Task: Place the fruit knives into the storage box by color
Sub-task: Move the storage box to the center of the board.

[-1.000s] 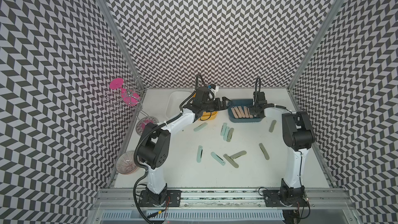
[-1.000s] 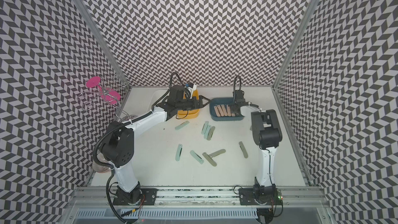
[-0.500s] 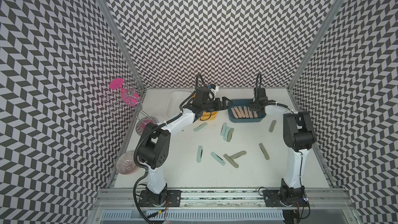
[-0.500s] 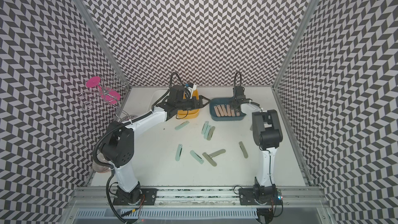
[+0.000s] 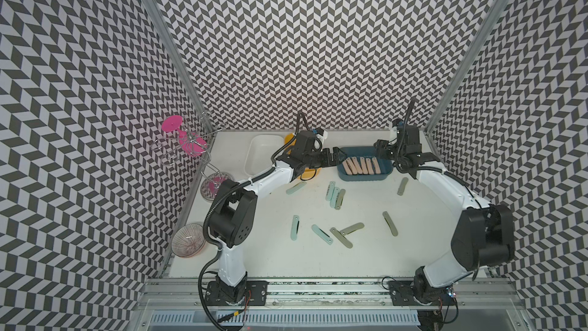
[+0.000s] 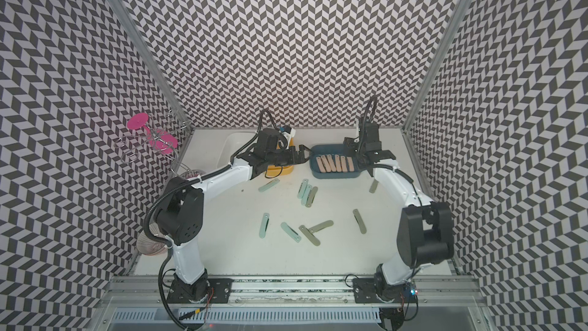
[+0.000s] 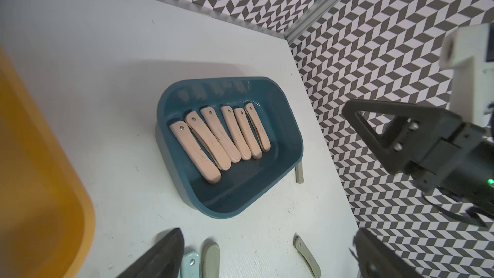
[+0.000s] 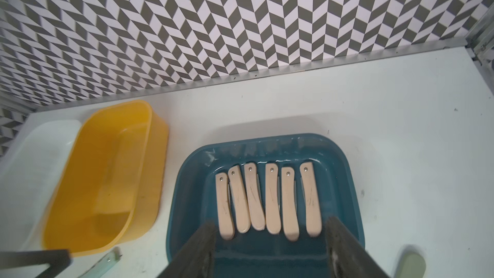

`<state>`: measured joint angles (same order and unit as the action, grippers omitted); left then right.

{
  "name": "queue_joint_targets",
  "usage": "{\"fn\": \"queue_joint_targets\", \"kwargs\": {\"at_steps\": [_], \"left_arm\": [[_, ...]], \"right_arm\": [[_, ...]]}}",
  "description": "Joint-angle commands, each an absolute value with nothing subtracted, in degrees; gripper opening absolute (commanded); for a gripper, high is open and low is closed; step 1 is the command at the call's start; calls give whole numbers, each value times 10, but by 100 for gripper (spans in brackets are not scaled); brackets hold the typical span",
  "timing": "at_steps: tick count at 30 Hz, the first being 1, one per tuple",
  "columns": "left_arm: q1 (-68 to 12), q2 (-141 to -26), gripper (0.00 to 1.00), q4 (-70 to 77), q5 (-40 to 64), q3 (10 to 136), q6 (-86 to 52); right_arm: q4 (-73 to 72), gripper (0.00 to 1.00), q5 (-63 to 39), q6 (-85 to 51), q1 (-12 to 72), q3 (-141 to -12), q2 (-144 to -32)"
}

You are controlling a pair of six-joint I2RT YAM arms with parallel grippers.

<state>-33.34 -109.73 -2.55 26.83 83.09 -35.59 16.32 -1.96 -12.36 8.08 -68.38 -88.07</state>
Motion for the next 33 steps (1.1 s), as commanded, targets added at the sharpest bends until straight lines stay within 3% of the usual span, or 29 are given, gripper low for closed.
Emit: {"fn": "queue_joint_targets", "kwargs": {"at_steps": [1,11,22,33], "left_arm": [[-348,-1124,100,-47,250,862,-343],[-368,-1202,100,-69,218,907,-342],[-380,-1264,100,-59,212,950,-355],[-399,-1354,100,-44,240,1069,-381]], "right_arm": [[155,68,-47,-175,68,-623,-829],[140,80,-92,-210,-4,-488,-704],[124,81,-109,-227,-28,-452,-665],[103,81,-118,-241,-59,-436,-663]]}}
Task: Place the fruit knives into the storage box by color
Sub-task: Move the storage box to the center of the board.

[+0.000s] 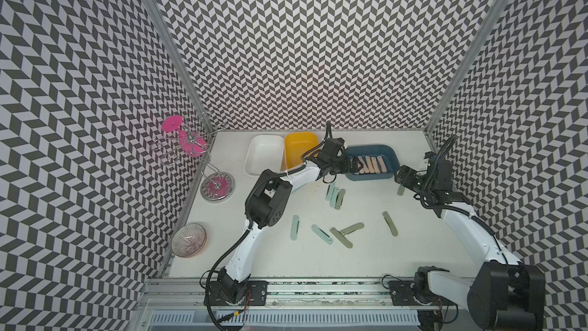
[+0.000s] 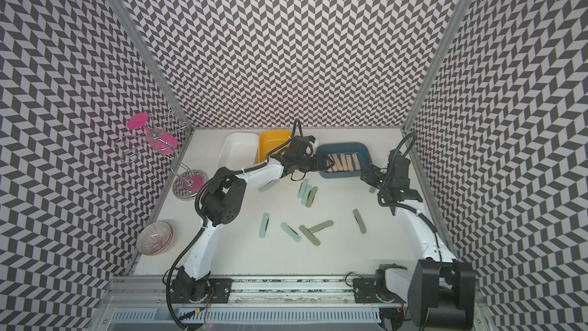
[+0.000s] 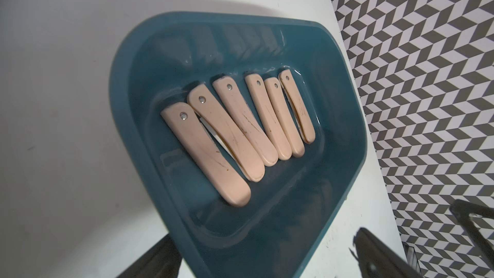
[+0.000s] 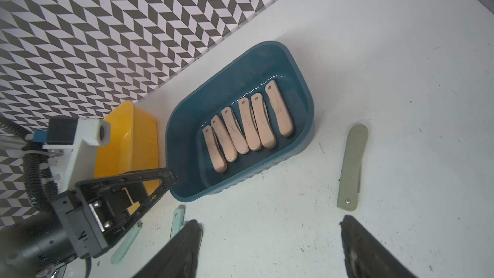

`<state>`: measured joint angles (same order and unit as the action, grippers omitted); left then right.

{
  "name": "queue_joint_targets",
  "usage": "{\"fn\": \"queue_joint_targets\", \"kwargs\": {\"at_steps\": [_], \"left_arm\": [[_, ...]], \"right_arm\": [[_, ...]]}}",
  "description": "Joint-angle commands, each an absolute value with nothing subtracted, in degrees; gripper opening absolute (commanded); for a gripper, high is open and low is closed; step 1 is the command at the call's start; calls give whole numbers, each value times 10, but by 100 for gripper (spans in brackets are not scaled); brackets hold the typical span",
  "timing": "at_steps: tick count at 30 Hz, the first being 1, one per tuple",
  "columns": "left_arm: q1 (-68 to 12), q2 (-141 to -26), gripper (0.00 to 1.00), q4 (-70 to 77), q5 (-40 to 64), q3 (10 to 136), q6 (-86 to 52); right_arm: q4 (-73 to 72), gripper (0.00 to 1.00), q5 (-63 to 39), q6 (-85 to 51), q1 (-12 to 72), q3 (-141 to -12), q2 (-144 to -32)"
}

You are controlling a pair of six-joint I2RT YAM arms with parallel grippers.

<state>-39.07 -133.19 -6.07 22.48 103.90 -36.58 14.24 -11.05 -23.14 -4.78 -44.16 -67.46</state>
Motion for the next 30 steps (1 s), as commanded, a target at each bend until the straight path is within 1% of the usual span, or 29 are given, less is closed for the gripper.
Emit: {"fn": "queue_joint_targets", "kwargs": {"at_steps": [1,12,17,19,22,26,30], "left_arm": [[-400,-1362,100,-41,242,1080,-386],[-412,-1453,100,-20,271,1205,-419],[-409,-1462,100,-29,286,1237,-409],[-408,-1444,100,-50,289,1238,-391],[-405,-1385,100,-79,284,1207,-349],[-394,-1273,100,-86,251,1108,-299],[-356,-1181,100,-104,201,1002,-261]], "right_arm": [[101,81,-121,-242,-62,-434,-665],[90,81,-139,-241,-83,-429,-682],[97,80,-157,-238,-86,-437,-692],[99,80,-170,-237,-86,-442,-694],[94,80,-199,-232,-86,-443,-694],[84,80,-236,-241,-86,-440,-693],[66,81,-274,-253,-84,-429,-697]]}}
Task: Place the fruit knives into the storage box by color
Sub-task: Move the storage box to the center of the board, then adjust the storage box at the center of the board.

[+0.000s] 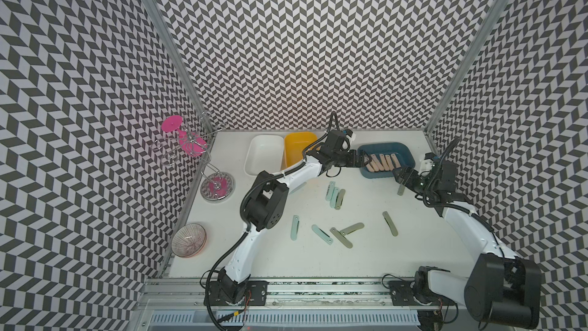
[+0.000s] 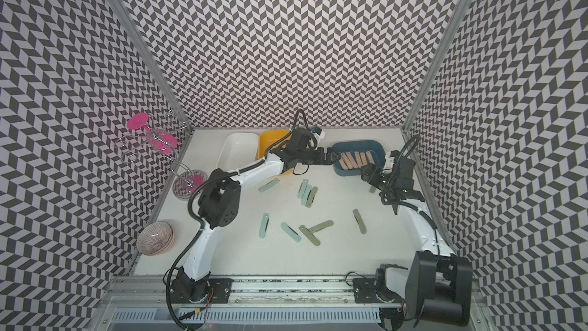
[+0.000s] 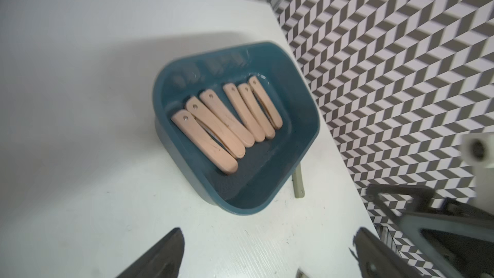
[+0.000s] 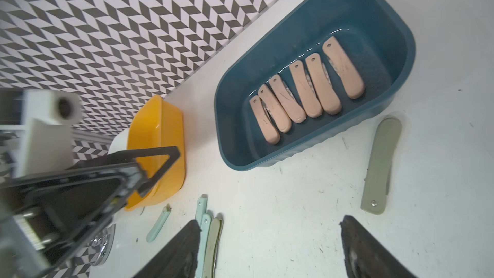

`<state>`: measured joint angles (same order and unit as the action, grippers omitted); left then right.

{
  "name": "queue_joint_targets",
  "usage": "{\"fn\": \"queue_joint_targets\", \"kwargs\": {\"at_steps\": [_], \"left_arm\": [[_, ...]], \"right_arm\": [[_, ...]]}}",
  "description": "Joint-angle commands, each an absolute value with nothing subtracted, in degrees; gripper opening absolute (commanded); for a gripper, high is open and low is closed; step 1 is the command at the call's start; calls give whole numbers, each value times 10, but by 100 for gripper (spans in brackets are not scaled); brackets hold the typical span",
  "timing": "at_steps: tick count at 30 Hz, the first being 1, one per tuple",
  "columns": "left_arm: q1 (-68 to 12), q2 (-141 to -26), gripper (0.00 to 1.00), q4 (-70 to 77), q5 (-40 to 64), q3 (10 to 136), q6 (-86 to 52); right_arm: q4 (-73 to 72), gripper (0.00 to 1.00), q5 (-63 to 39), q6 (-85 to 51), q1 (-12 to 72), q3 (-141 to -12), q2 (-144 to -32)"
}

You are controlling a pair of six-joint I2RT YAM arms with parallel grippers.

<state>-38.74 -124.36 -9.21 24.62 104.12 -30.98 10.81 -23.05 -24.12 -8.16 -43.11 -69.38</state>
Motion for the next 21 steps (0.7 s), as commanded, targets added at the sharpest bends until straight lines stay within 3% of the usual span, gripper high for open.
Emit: {"fn": "queue_joint_targets", "kwargs": {"at_steps": [1,9,21], "left_arm": [[-341,-1166,100,-113,190,982,-256],[-267,-1132,100,-202,131,914,-196],[-295,-1231,100,-288,143,985,-137]], "right_arm": [[60,81,-281,-256,-83,-425,-696],[44,81,-299,-265,-65,-404,-686],[34,81,-303,-259,-55,-372,-673]]}}
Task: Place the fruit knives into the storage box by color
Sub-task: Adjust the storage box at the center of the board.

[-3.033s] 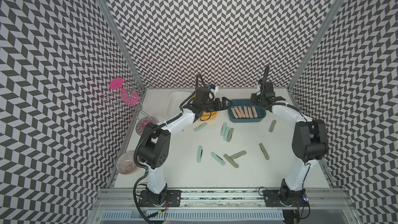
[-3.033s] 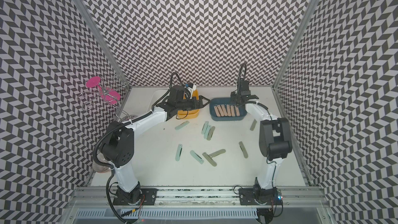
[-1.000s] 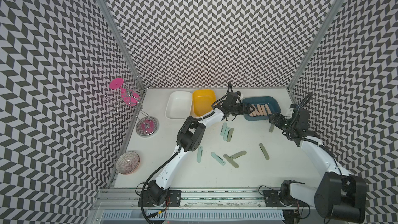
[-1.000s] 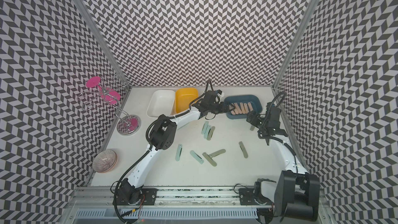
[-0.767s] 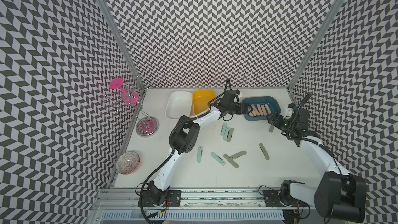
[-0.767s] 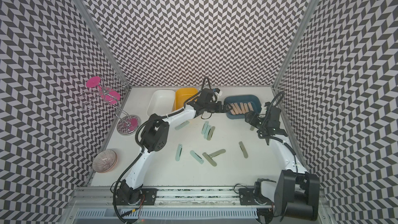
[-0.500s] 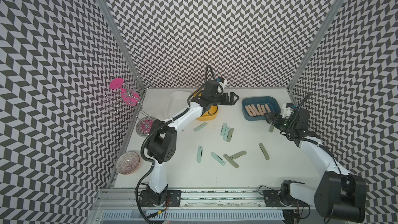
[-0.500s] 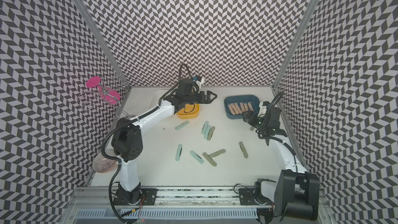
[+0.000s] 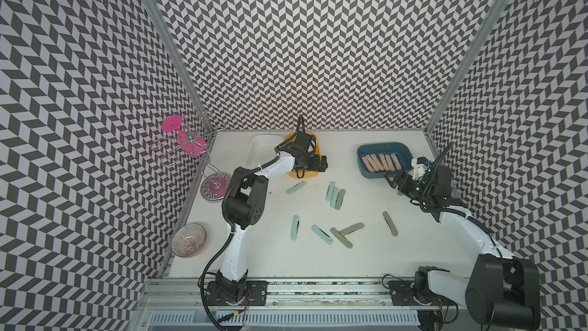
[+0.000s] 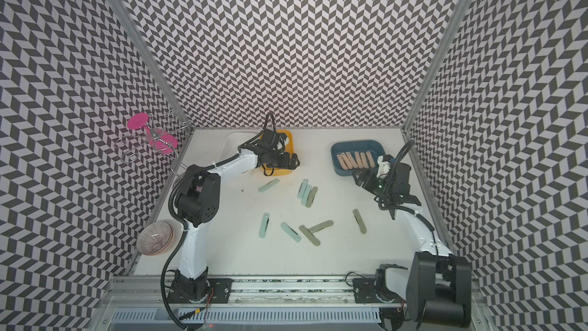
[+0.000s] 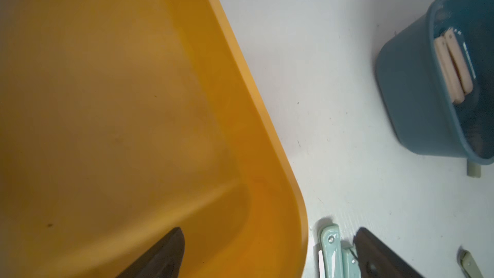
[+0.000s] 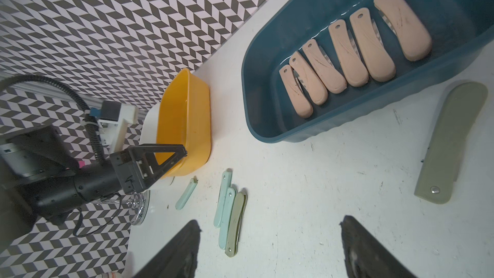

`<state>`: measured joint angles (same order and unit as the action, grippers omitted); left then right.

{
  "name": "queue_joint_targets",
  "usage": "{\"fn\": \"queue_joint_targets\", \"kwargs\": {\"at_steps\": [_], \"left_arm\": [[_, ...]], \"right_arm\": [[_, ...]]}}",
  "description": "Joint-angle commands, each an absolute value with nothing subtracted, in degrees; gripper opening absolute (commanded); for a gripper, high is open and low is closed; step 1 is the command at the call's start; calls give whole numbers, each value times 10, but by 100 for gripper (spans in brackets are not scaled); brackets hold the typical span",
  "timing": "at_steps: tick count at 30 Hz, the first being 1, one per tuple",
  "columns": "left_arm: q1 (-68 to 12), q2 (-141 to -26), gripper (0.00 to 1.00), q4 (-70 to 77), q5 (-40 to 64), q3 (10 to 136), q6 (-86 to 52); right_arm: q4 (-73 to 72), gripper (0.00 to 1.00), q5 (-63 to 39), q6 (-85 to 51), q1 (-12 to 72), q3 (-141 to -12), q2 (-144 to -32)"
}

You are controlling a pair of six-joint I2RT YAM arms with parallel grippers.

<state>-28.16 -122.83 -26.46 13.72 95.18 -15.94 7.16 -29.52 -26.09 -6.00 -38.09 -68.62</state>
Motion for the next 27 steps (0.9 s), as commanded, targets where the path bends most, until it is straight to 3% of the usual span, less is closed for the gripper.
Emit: {"fn": "queue_joint_targets", "kwargs": {"at_steps": [1,8,21,27], "left_arm": [[-301,-1235,100,-289,147,991,-137],[-345,-1278,100,-264,195,1046,-180],[-368,-1415,100,-174,277,1269,-321],[-338,-1339,100,-178,261,1202,-282]], "right_arm": [[32,80,-304,-259,-55,-370,-674],[30,80,-307,-258,-52,-363,-676],[40,80,-288,-259,-31,-363,-670],[42,80,-270,-261,2,-377,-681]]}}
